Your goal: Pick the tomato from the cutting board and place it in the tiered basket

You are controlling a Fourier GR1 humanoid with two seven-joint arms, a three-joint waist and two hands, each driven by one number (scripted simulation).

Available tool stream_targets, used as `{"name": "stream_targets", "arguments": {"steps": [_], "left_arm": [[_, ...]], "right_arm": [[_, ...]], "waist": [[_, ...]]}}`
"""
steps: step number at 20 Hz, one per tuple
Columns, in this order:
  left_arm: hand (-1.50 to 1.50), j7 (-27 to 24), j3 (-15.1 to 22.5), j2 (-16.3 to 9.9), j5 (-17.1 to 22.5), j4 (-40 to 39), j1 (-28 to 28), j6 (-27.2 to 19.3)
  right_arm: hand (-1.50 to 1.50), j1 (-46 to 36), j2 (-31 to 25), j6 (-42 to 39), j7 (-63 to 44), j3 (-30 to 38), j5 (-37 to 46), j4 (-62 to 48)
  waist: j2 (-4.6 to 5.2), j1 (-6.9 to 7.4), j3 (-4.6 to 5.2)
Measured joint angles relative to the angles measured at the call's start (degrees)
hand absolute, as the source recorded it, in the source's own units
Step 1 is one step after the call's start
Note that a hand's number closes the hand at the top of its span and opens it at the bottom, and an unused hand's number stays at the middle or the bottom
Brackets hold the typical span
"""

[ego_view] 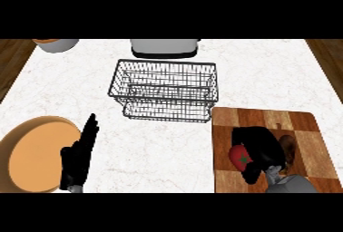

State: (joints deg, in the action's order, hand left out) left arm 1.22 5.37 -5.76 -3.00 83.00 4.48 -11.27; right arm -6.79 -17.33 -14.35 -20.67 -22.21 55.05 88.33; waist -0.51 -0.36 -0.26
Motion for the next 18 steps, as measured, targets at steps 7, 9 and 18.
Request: {"name": "stream_targets", "arguments": {"steps": [7,9,18], "left_arm": [[0.00,1.2,0.0,0.0,-0.2,1.5,1.5,-0.5],[0.00,0.3,0.1,0.2,-0.4,1.2,2.0,-0.7],[0.00,1.3,-0.4,0.2,-0.4,0.4,0.1,-0.3]], "right_arm": [[1.50,3.3,3.9,-0.7,-4.0,7.0,-9.3,18.1],[1.50,3.7,4.7,-1.2,-5.8,9.5,-12.3,24.6],[1.50,-7.4,2.7,-11.6,-19.8,17.7,-19.6,44.6]], "waist": [[-0.16,-1.02,0.03],[-0.22,-1.27,0.03],[0.01,-0.30,0.07]]}}
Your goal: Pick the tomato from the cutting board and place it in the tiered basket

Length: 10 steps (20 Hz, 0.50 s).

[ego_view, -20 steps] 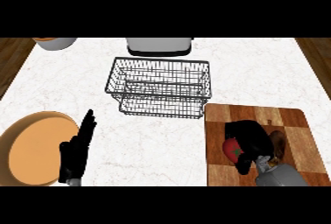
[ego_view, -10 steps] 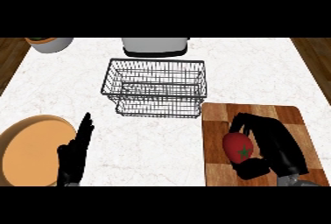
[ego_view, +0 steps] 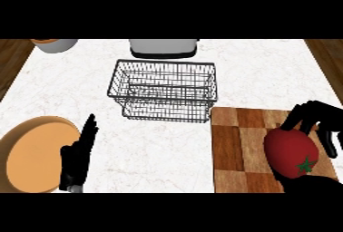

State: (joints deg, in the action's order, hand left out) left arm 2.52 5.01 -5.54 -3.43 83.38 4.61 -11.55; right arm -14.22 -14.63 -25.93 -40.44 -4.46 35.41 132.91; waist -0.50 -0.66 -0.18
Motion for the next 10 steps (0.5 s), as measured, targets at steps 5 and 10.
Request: {"name": "stream_targets", "arguments": {"steps": [5,10], "left_arm": [[0.00,-0.9,0.2,0.4,-0.2,-0.5,-0.2,0.5],[0.00,-0.9,0.0,0.5,-0.5,-0.6,-0.7,0.5]], "right_arm": [[1.50,-12.3,1.2,-3.7,-8.4,1.5,-1.7,-1.0],[1.50,-22.4,2.7,-3.6,-11.8,2.4,-3.3,-5.7]], "waist": [[0.11,0.60,-0.01],[0.15,0.84,-0.02]]}}
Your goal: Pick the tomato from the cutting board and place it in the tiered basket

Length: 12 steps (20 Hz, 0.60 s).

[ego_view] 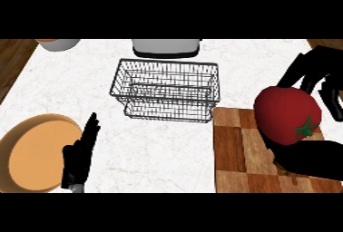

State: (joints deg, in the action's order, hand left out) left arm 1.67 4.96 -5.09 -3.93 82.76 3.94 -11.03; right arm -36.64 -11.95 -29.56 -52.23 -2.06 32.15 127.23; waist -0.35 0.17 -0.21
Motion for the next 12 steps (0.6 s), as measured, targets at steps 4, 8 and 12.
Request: {"name": "stream_targets", "arguments": {"steps": [4,8,12], "left_arm": [[0.00,0.0,0.4,0.1,-0.4,0.3,0.4,0.1],[0.00,1.1,-0.1,-0.1,-0.2,0.4,-0.5,0.5],[0.00,0.0,-0.5,0.2,-0.3,-0.6,-1.0,0.3]], "right_arm": [[1.50,-6.8,0.9,0.9,-0.7,0.4,1.4,-8.1],[1.50,-11.4,3.4,3.0,-0.4,-1.4,4.6,-15.8],[1.50,-13.4,4.4,5.1,3.4,-1.9,5.9,-23.4]], "waist": [[0.09,0.30,0.03],[0.17,0.46,0.01],[0.21,0.48,-0.06]]}}
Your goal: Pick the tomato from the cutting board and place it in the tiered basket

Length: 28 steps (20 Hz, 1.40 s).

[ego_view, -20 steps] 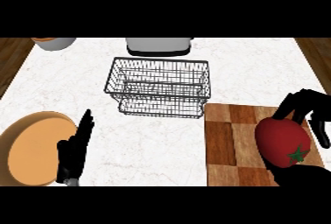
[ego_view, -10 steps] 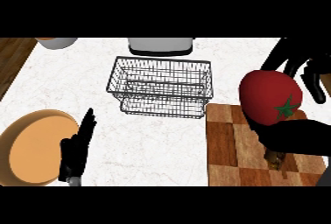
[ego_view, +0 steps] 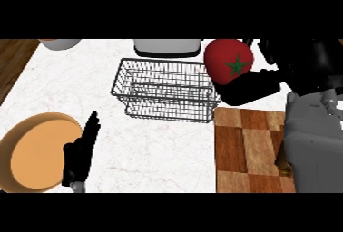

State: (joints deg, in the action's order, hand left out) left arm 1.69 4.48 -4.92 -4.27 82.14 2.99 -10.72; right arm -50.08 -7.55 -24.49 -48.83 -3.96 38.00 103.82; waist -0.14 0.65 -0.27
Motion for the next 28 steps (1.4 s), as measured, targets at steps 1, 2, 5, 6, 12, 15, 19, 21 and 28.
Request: {"name": "stream_targets", "arguments": {"steps": [1,2,5,6,12,15,19,21,28], "left_arm": [[0.00,-0.1,-0.2,-0.3,0.2,0.1,0.2,0.4],[0.00,-0.6,-0.3,-0.4,0.2,-0.1,0.1,0.6],[0.00,-0.9,0.0,0.1,0.0,-0.3,0.1,0.5],[0.00,-0.5,0.3,0.1,0.0,1.0,1.1,0.6],[0.00,0.1,0.2,0.7,-0.3,0.9,0.9,0.1],[0.00,-0.9,0.0,0.6,-0.2,0.3,0.8,0.5],[0.00,-0.6,0.2,0.8,-0.4,-0.1,0.2,0.7],[0.00,-0.3,0.3,0.7,-0.3,-0.1,-0.1,1.0],[0.00,-0.5,0.3,0.6,-0.4,0.3,0.3,1.3]], "right_arm": [[1.50,-1.1,0.8,0.7,0.1,-0.7,0.7,-2.1],[1.50,-1.1,0.7,1.3,1.6,-0.9,1.1,-3.9],[1.50,-2.9,2.1,3.3,3.4,-2.1,2.8,-9.2],[1.50,-2.7,2.8,4.5,4.1,-2.9,3.7,-10.6],[1.50,-4.0,5.8,11.5,7.2,-4.9,8.8,-21.7],[1.50,-3.8,6.6,15.4,8.9,-6.0,9.7,-26.9],[-1.50,-2.6,7.2,22.0,10.4,-5.8,5.0,-31.3],[-1.50,-2.4,7.3,25.3,10.7,-5.5,0.4,-33.4],[-1.50,-2.3,7.5,36.1,16.7,-4.6,-13.6,-38.9]], "waist": [[0.01,0.09,-0.03],[0.00,0.08,-0.04],[0.01,0.10,-0.07],[0.00,0.15,-0.05],[0.08,0.15,0.00],[0.08,0.15,-0.04],[0.18,0.49,-0.07],[0.28,0.92,-0.08],[0.29,1.12,-0.10]]}}
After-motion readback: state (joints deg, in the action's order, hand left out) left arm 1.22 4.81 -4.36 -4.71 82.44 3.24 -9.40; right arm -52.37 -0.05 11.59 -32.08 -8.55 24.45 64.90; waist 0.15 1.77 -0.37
